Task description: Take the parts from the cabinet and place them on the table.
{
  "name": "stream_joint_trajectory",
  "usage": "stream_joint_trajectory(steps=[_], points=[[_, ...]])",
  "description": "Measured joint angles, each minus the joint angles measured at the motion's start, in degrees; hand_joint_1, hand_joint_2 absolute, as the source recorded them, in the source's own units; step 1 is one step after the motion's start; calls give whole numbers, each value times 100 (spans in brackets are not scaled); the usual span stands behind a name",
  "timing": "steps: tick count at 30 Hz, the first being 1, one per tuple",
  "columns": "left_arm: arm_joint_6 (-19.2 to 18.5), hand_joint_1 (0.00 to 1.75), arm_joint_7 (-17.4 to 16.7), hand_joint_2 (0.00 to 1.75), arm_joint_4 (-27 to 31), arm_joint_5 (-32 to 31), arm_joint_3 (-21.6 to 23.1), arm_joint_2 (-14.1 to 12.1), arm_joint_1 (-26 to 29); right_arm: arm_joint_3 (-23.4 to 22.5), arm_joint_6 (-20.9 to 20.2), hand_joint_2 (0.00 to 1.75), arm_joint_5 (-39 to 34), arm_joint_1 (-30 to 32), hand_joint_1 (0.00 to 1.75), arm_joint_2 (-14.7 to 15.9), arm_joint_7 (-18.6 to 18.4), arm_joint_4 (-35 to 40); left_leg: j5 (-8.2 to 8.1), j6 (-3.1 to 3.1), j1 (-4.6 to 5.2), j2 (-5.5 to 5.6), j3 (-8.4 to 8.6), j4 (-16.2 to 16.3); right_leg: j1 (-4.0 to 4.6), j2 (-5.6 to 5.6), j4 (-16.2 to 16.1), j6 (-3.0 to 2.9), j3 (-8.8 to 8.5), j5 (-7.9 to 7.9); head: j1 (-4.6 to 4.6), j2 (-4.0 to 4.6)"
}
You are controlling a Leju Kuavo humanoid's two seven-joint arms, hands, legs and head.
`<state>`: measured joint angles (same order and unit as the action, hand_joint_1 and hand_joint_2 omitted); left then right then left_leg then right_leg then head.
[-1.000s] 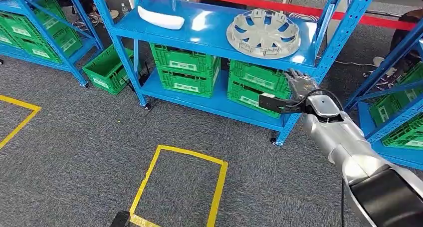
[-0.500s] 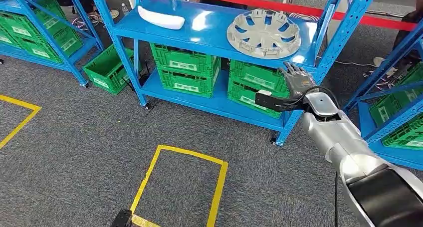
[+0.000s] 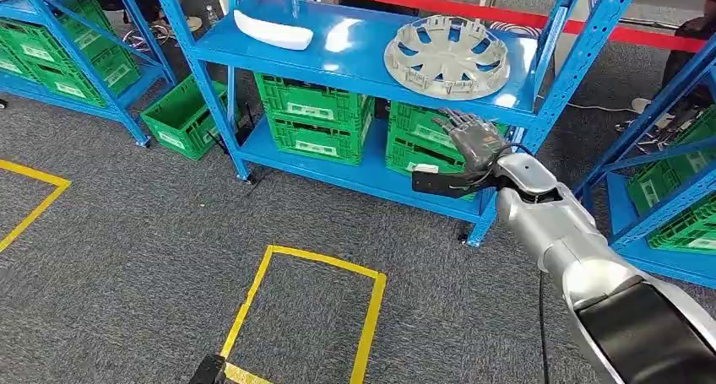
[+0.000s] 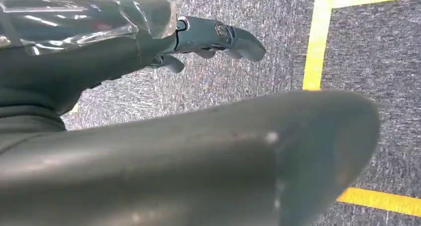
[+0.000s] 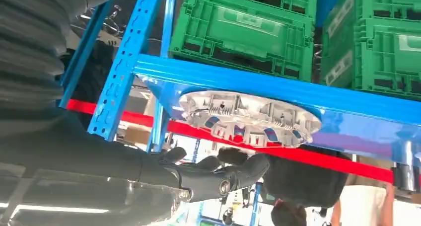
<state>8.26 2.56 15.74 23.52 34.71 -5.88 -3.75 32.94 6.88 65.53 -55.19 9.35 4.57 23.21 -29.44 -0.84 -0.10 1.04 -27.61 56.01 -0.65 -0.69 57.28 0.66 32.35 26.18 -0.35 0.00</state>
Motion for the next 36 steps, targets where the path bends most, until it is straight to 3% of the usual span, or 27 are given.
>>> stream_joint_trajectory(steps=[9,25,26,30,31,32,33,34,36], points=[[98,0,-26,0,7,173,33,11,-8,20,-175,175,39,-50,0,-157,153,0,0,0,1,-1,1,1,-1,-1,0,0,0,0,2,0],[118,0,-22,0,4,249,33,42,-11,131,-398,175,66,-213,0,-280,17,-37,0,0,1,-1,2,2,-1,-1,-1,0,0,0,0,0],[120,0,-22,0,4,247,33,39,-12,133,-398,175,63,-215,0,-280,11,-44,-15,-10,13,1,-15,44,-39,-1,-13,26,2,-16,2,0],[133,0,-22,0,4,219,37,33,-25,136,-376,175,63,-218,0,-273,-131,-57,-15,-33,16,0,-35,59,-44,-5,-28,59,12,-38,-2,0],[133,0,-22,0,4,210,37,31,-33,136,-367,175,65,-228,0,-269,-170,-55,-1,-61,24,-2,-35,34,-38,-9,-56,79,3,-51,-2,0],[136,0,-24,0,4,203,37,31,-46,131,-352,175,74,-236,0,-258,-222,-46,88,-134,-21,-25,49,-119,-6,-9,-76,96,1,-49,-2,0],[136,0,-24,0,4,194,39,48,-60,131,-345,175,83,-260,0,-214,-282,-48,129,-157,-42,-54,99,-219,-13,7,32,91,83,-7,18,0],[136,0,-24,0,4,190,48,53,-79,131,-345,175,90,-295,0,-214,-319,-50,149,-187,-47,-65,97,-242,-21,5,355,72,272,108,20,0],[146,0,-26,0,4,190,66,59,-98,131,-352,175,103,-285,0,-181,-407,-57,135,-186,-49,-70,99,-243,-50,6,1321,63,827,373,18,0]])
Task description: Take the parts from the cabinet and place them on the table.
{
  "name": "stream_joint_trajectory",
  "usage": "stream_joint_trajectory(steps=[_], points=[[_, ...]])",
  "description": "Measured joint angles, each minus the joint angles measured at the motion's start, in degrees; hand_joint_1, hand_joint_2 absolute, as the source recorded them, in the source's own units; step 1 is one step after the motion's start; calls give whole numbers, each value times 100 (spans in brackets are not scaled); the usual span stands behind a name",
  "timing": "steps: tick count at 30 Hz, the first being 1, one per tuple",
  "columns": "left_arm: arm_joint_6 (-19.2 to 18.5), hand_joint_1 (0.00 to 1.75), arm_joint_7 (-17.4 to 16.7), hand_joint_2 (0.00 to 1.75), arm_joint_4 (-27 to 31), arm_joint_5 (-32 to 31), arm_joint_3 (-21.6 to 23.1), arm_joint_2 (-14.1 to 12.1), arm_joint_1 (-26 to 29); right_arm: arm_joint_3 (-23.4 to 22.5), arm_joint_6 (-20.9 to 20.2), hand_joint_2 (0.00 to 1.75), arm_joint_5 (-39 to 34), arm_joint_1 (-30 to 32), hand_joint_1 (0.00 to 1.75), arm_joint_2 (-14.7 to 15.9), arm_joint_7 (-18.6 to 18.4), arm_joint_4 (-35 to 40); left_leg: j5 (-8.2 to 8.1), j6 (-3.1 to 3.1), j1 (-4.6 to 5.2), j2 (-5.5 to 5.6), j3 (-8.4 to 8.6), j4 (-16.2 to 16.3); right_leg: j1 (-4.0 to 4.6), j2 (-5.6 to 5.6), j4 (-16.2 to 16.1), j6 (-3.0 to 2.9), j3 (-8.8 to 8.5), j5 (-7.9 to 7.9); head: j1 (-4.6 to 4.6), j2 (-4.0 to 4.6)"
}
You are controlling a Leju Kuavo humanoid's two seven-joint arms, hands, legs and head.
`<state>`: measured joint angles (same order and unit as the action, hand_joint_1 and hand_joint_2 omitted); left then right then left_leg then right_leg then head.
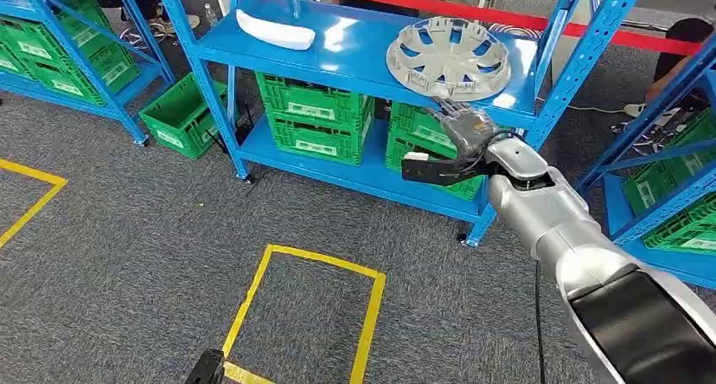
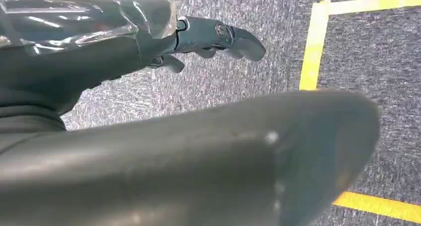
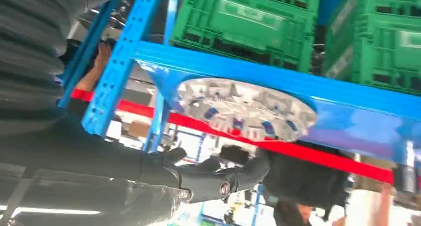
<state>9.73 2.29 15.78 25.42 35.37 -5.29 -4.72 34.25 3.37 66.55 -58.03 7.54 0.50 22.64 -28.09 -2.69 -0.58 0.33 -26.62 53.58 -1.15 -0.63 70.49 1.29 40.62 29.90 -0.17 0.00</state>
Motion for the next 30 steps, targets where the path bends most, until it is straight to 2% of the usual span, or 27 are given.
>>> stream_joint_trajectory(steps=[1,2,3,5,6,7,8,9,10,11,12,13,15,16,17,18,19,20,21,22,24,26,27,28,30], points=[[4,0,-2,0,0,0,13,4,-2,0,-2,175,13,26,0,28,-42,-11,-13,6,-3,1,5,2,-21,0,374,30,248,50,0,0],[4,0,-7,0,0,2,22,13,3,0,-2,175,13,50,0,50,-68,-26,-35,28,-13,4,25,4,-47,4,468,89,382,-11,2,0],[7,0,-11,0,0,4,26,22,4,0,-2,175,13,59,0,66,-81,-33,-72,61,-35,8,58,11,-72,9,237,173,338,-198,0,0],[13,0,-11,0,0,4,28,35,0,0,-2,175,13,53,0,87,-81,-35,-193,158,-91,10,155,57,-125,47,-793,365,-59,-775,2,0],[20,0,-13,0,-2,4,28,25,-1,0,-4,175,13,64,0,92,-81,-46,-282,224,-83,6,157,107,-156,110,-1219,416,-201,-938,9,0],[31,0,-13,0,-9,4,28,4,-22,2,-4,175,13,60,0,92,-78,-79,-350,288,-62,0,83,165,-87,83,-1222,347,-302,-809,26,0],[39,0,-24,0,-11,7,31,11,-20,2,-11,175,15,69,0,90,-81,-83,-356,302,-61,3,89,173,-97,62,-1214,216,-282,-777,-7,0],[37,0,-26,0,-11,15,33,24,-17,2,-11,175,31,95,0,94,-87,-83,-364,312,-69,-1,102,158,-73,60,-1209,167,-271,-741,-35,0],[39,0,-26,0,-11,22,35,24,-19,2,-11,175,37,95,0,111,-91,-87,-378,332,-86,-8,129,124,-62,48,-1191,114,-265,-706,-22,0],[39,0,-24,0,-11,22,37,20,-29,2,-9,175,39,75,0,118,-94,-85,-437,361,-108,-11,152,130,-101,29,-1192,64,-306,-673,-31,0],[39,0,-17,0,-11,22,39,22,-32,2,-2,175,41,64,0,116,-94,-85,-476,379,-118,-27,132,241,-106,11,-1203,22,-346,-644,-26,0],[37,0,-9,0,-11,20,41,22,-42,0,0,175,42,50,0,116,-94,-85,-584,402,-123,-28,-42,565,-103,12,-1203,-28,-388,-610,-33,0],[37,0,-2,0,-11,20,44,20,-33,2,2,175,39,83,0,109,-77,-85,-938,448,-122,-28,-735,1656,-76,10,-1204,-105,-448,-552,-28,0],[37,0,2,0,-13,22,46,22,-20,2,13,175,39,117,0,111,-59,-87,-1011,445,-122,-28,-1081,2087,-54,5,-1204,-139,-474,-525,-33,0],[33,0,11,0,-15,22,46,22,-11,2,26,175,39,146,0,111,-31,-87,-934,426,-121,-28,-1310,2256,-37,-3,-1204,-142,-500,-497,-30,0],[31,0,18,0,-15,22,46,20,-3,2,37,175,39,165,0,111,-7,-87,-691,383,-111,-28,-1402,2143,-20,-12,-1204,-145,-536,-469,-31,0],[28,0,24,0,-17,22,48,17,3,2,46,175,39,169,0,109,33,-85,-319,318,-86,-28,-1362,1777,0,-22,-1205,-148,-580,-439,-28,0],[26,0,33,0,-20,22,48,13,7,2,64,175,39,167,0,105,64,-85,97,229,-46,-25,-1232,1242,18,-32,-1210,-150,-626,-412,-31,0],[26,0,37,0,-24,20,48,-4,9,2,96,175,39,170,0,100,94,-85,464,107,24,-20,-1098,710,21,-36,-1215,-147,-662,-387,-26,0],[20,0,37,0,-48,22,48,-42,18,4,107,175,39,187,0,98,123,-87,427,22,61,-32,-1021,604,37,-45,-1229,-127,-681,-368,-15,0],[22,0,50,0,-50,22,48,-44,17,9,116,175,44,211,0,100,149,-87,380,-28,99,-36,-946,511,39,-50,-1244,-84,-683,-349,-33,0],[22,0,50,0,-50,24,48,-55,18,7,127,175,46,193,0,103,153,-65,379,-53,99,-35,-905,424,64,-41,-1307,-33,-720,-343,-31,0],[22,0,52,0,-50,24,48,-48,21,4,133,175,46,188,0,111,153,-41,429,-22,15,-61,-792,264,60,-3,-1246,-28,-680,-298,-20,0],[20,0,52,0,-48,24,48,-37,19,2,140,175,46,166,0,133,153,-41,434,-27,34,-45,-729,196,73,3,-1052,-41,-599,-223,-13,0],[20,0,52,0,-50,24,48,-24,9,4,138,175,46,163,0,131,158,-44,413,-33,34,-41,-689,187,66,4,-208,-80,-162,86,-13,0]])
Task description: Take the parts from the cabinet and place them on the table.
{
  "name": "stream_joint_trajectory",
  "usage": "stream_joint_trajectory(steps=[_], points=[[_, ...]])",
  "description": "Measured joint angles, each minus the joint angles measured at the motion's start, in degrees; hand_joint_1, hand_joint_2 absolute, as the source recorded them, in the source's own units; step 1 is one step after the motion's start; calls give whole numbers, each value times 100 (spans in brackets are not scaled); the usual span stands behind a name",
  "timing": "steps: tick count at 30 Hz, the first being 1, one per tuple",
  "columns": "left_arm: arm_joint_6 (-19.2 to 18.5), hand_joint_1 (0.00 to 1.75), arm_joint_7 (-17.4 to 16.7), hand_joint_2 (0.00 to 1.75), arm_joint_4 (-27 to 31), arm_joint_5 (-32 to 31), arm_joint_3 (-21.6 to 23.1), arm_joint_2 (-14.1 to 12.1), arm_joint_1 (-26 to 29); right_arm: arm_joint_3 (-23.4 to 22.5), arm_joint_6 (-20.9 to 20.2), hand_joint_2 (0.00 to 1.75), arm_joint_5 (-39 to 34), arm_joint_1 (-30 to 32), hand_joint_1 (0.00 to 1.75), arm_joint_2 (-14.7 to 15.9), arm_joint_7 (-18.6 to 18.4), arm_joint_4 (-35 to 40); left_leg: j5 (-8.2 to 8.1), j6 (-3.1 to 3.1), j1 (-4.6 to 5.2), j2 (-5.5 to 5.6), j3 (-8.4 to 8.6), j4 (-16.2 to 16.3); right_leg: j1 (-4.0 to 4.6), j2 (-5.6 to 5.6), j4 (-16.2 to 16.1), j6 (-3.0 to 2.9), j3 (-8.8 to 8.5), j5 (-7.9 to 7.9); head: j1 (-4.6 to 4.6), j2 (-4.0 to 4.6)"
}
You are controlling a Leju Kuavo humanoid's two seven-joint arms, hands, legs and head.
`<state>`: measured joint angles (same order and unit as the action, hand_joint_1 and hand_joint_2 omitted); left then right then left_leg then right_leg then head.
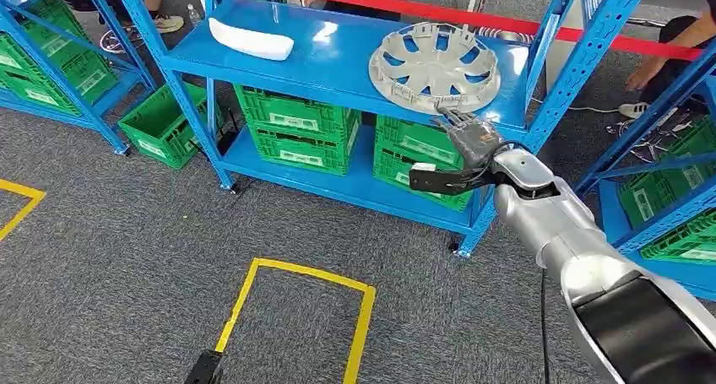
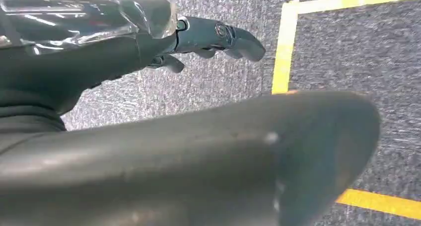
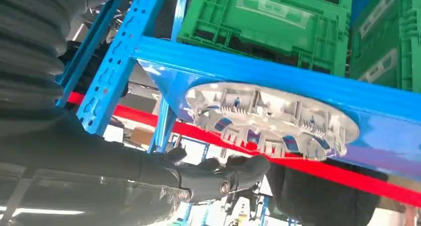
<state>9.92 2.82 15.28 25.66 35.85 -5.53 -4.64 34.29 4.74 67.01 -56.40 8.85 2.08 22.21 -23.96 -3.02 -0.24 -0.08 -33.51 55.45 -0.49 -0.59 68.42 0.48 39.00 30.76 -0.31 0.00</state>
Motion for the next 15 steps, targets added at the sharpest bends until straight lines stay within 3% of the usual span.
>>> stream_joint_trajectory(steps=[1,2,3,4,6,7,9,11,12,13,14,15], points=[[0,0,0,0,0,0,0,13,3,0,0,175,0,28,0,13,0,-4,-21,3,0,14,17,2,-1,-1,473,3,272,137,0,0],[0,0,0,0,0,0,2,20,11,0,2,175,0,53,0,24,0,-4,-39,10,-1,23,36,7,-4,1,756,44,471,161,0,0],[0,0,0,0,0,0,0,26,17,2,2,175,0,65,0,28,2,-4,-64,27,-4,33,68,11,-21,2,698,116,506,49,2,0],[0,0,0,0,0,0,2,35,18,2,11,175,0,58,0,28,28,-4,-93,47,-8,44,106,18,-44,4,385,200,403,-170,2,0],[2,0,2,0,0,-2,2,42,11,0,37,175,-4,19,0,26,99,0,-195,109,-20,48,187,73,-86,36,-754,343,-67,-739,4,0],[11,0,9,0,0,0,2,42,10,2,48,175,-7,5,0,24,125,0,-253,154,-7,46,182,113,-88,70,-1051,323,-209,-788,7,0],[24,0,15,0,0,0,2,39,2,9,66,175,-7,-6,0,0,144,4,-298,203,16,48,166,158,-48,34,-1076,169,-257,-757,-2,0],[33,0,15,0,0,-2,4,48,5,9,81,175,-18,-12,0,-2,173,4,-325,242,-2,46,180,152,-28,26,-1076,96,-258,-730,-4,0],[35,0,15,0,2,-2,4,52,0,9,83,175,-15,-18,0,-22,179,24,-379,284,-23,45,162,188,-103,17,-1100,52,-305,-726,0,0],[35,0,17,0,2,-4,4,61,-5,9,87,175,-17,-34,0,-28,188,41,-458,324,-31,36,98,352,-103,15,-1100,10,-334,-700,-9,0],[35,0,17,0,2,-4,4,61,-16,9,90,175,-17,-51,0,-46,195,46,-627,357,-47,35,-80,717,-101,14,-1100,-45,-359,-683,-20,0],[35,0,17,0,2,-4,4,57,-21,11,87,175,-15,-62,0,-72,199,46,-796,389,-60,35,-338,1184,-95,13,-1099,-60,-377,-672,-15,0]])
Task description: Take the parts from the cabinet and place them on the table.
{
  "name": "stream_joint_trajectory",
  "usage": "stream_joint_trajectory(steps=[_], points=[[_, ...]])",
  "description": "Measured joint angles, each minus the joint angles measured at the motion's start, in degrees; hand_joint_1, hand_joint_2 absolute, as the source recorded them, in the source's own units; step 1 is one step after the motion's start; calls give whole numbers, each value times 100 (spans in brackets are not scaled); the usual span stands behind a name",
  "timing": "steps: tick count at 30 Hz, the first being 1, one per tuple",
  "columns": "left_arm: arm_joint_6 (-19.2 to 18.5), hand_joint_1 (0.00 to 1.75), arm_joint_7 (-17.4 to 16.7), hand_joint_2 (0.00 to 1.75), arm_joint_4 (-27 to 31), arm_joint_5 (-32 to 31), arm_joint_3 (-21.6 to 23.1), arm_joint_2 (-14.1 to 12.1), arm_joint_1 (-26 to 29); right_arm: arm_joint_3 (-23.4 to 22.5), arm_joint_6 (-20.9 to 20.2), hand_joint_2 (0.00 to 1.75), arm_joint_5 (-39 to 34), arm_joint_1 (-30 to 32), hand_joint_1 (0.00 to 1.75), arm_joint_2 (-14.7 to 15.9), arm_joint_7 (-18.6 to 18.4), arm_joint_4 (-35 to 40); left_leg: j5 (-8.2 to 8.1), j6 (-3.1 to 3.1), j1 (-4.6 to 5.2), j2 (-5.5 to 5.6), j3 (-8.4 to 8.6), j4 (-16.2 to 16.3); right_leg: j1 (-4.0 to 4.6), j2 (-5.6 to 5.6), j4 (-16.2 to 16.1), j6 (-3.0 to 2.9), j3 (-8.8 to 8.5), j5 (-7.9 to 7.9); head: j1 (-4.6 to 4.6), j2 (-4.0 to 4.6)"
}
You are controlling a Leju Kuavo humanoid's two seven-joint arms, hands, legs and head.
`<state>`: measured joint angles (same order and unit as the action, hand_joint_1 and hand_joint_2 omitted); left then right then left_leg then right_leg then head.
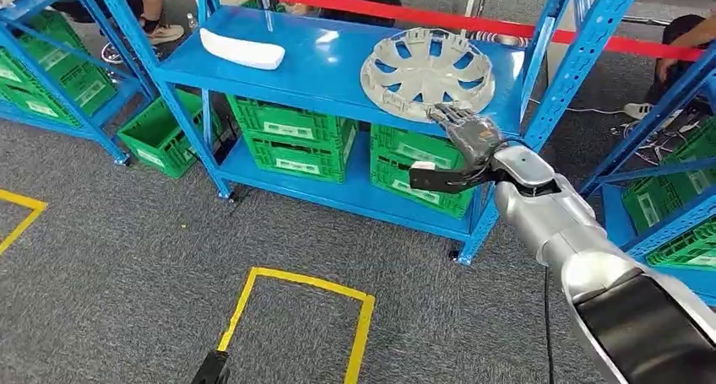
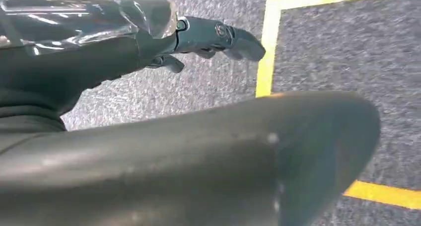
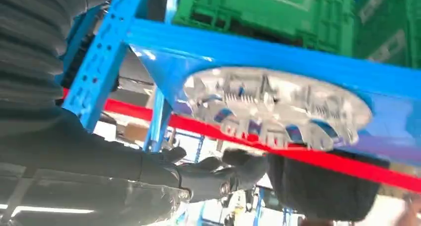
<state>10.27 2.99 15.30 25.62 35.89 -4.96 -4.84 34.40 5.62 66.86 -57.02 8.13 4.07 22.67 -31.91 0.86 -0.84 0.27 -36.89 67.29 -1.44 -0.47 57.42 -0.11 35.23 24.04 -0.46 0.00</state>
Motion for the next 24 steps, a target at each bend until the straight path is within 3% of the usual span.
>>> stream_joint_trajectory(steps=[2,3,4,6,7,8,11,12,14,16,17,18,19,21,22,23,24], points=[[0,0,-2,0,0,0,4,4,2,7,0,175,0,1,0,-26,4,0,-146,43,-22,-1,-477,706,15,-3,3,-34,-23,29,-2,0],[-2,0,-2,0,0,0,9,7,2,9,0,175,0,1,0,-30,4,0,-54,43,-33,-1,-577,743,18,-8,4,-29,-37,48,0,0],[-9,0,-2,0,0,0,9,7,0,11,0,175,0,-4,0,-37,4,0,171,34,-36,-5,-542,520,21,-16,5,-28,-61,64,-2,0],[-9,0,-26,0,0,2,9,-2,-9,11,0,175,7,-27,0,-55,13,2,778,-22,-35,-11,-154,-437,21,-24,2,6,-141,111,-2,0],[-7,0,-28,0,0,4,9,-4,-14,13,0,175,11,-44,0,-68,24,7,937,-60,-31,-10,19,-858,21,-26,-7,22,-163,128,0,0],[-7,0,-31,0,0,15,9,-7,-29,15,0,175,13,-75,0,-74,31,7,840,-72,16,-14,96,-922,89,-34,-1,48,-153,139,4,0],[0,0,-48,0,0,31,9,-4,-45,31,2,175,28,-77,0,-94,83,7,796,-144,43,-15,129,-947,61,-33,-44,131,-162,136,0,0],[0,0,-48,0,0,31,9,-4,-48,39,4,175,31,-88,0,-100,92,13,835,-202,25,-20,176,-1027,72,-28,-46,176,-167,157,4,0],[0,0,-48,0,0,28,9,9,-63,55,9,175,31,-122,0,-103,105,22,852,-273,8,-21,223,-1085,57,-3,381,131,56,364,13,0],[-4,0,-48,0,0,24,7,4,-81,68,15,175,26,-108,0,-100,114,22,841,-291,24,-14,227,-1083,58,-3,1362,79,569,693,11,0],[-11,0,-48,0,0,20,7,4,-78,79,15,175,22,-86,0,-96,116,22,832,-303,32,-7,227,-1077,58,-3,1742,92,789,782,13,0],[-15,0,-50,0,0,17,7,7,-75,87,13,175,20,-68,0,-96,118,22,827,-305,34,-1,236,-1076,56,-2,1834,124,882,760,11,0],[-18,0,-48,0,0,11,7,7,-77,96,13,175,17,-59,0,-96,124,22,817,-301,35,9,251,-1074,56,-2,1653,173,829,643,11,0],[-18,0,-50,0,2,9,7,7,-87,98,9,175,17,-84,0,-98,131,22,777,-275,35,17,300,-1062,56,6,665,278,387,182,13,0],[-18,0,-50,0,0,11,7,7,-89,101,0,175,17,-102,0,-98,131,22,750,-251,36,19,312,-1049,57,22,146,290,140,-17,13,0],[-15,0,-50,0,0,11,7,4,-98,103,-24,175,15,-129,0,-100,133,22,715,-208,86,21,294,-1012,89,28,-11,212,26,-37,9,0],[-13,0,-52,0,0,11,4,4,-98,109,-48,175,20,-134,0,-120,138,24,707,-195,78,18,291,-1012,88,23,-34,168,41,-47,9,0]])
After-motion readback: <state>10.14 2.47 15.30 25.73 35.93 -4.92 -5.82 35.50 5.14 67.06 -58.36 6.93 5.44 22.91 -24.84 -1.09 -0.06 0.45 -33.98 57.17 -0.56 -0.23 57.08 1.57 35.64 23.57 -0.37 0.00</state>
